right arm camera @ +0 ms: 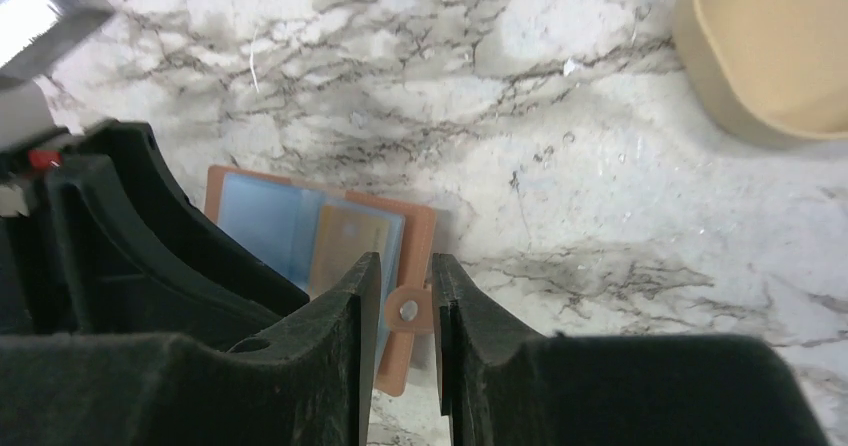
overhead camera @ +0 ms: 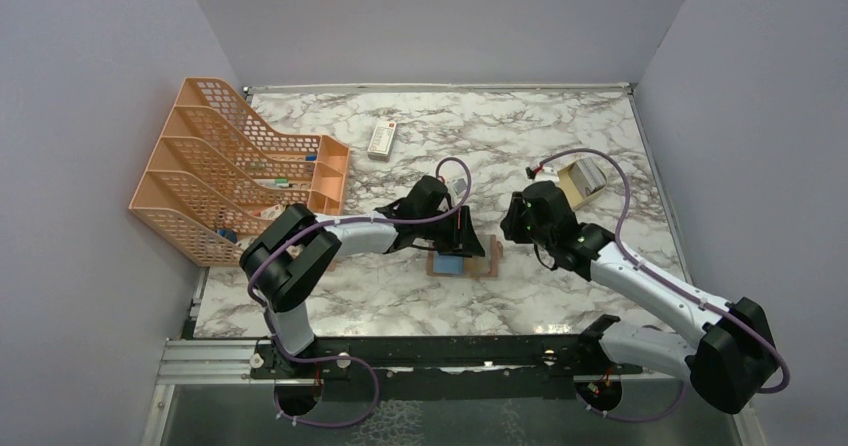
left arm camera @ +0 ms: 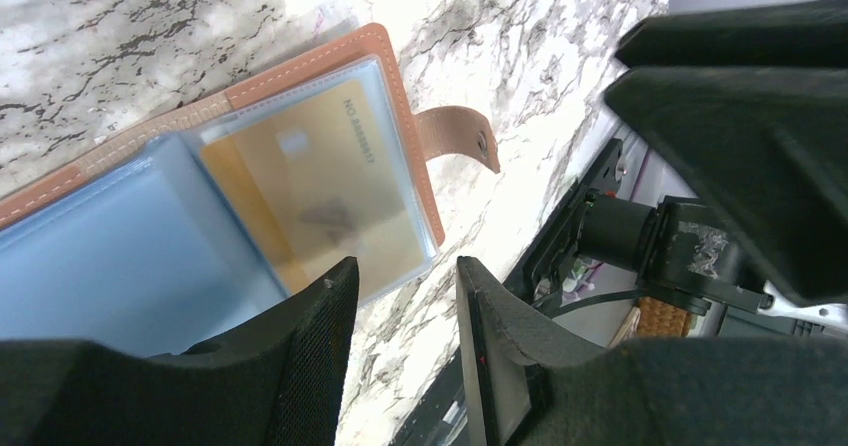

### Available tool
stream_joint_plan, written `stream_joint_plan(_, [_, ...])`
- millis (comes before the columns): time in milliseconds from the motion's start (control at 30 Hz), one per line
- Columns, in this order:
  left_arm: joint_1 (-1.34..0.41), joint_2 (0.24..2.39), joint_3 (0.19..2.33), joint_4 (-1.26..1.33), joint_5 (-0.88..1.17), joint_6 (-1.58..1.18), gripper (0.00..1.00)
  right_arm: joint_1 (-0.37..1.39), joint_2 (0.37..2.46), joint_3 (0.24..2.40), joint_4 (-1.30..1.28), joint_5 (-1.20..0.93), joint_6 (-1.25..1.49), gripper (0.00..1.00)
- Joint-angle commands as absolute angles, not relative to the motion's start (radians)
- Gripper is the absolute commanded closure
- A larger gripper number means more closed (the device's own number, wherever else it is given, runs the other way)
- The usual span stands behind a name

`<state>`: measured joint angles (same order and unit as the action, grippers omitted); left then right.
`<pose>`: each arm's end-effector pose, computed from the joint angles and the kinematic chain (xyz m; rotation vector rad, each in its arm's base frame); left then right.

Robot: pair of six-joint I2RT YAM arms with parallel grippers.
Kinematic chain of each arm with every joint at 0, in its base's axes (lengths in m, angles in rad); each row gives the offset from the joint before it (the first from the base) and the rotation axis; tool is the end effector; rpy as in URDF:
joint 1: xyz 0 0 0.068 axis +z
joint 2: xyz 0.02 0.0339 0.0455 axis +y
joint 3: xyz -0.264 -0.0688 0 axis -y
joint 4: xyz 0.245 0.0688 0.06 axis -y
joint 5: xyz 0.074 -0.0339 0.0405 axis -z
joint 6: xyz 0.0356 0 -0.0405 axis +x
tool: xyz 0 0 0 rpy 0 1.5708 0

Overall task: Put the credit cards into the card holder
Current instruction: Turn over the card slot in the card holder, then pick up the credit card from the storage box.

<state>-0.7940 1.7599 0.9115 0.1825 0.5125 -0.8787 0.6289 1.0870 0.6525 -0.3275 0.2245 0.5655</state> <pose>0.2394 -0.2684 0.1638 0.2166 2.5622 -1.3681 0.1853 0.1250 0.2234 0.0385 2.3339 0.3438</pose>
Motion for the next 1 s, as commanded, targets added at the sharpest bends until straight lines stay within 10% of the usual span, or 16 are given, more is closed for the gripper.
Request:
stream_joint_plan(0, [-0.798,1.734,0.9,0.165,0.497,-0.837,0.57,0.612,1.107,0.732,-0.378,0.305,0.494,0.73])
stream_joint_plan(600, [-0.794,1.498,0.931,-0.161,0.3,-0.637,0.02,0.392,1.505,1.071,-0.455,0.438,0.31,0.59])
stream_joint_plan(967, [-0.786,1.365,1.004,-0.436,0.314,-0.414,0.01,0.225,1.721,1.277,-0.514,0.626,0.145,0.52])
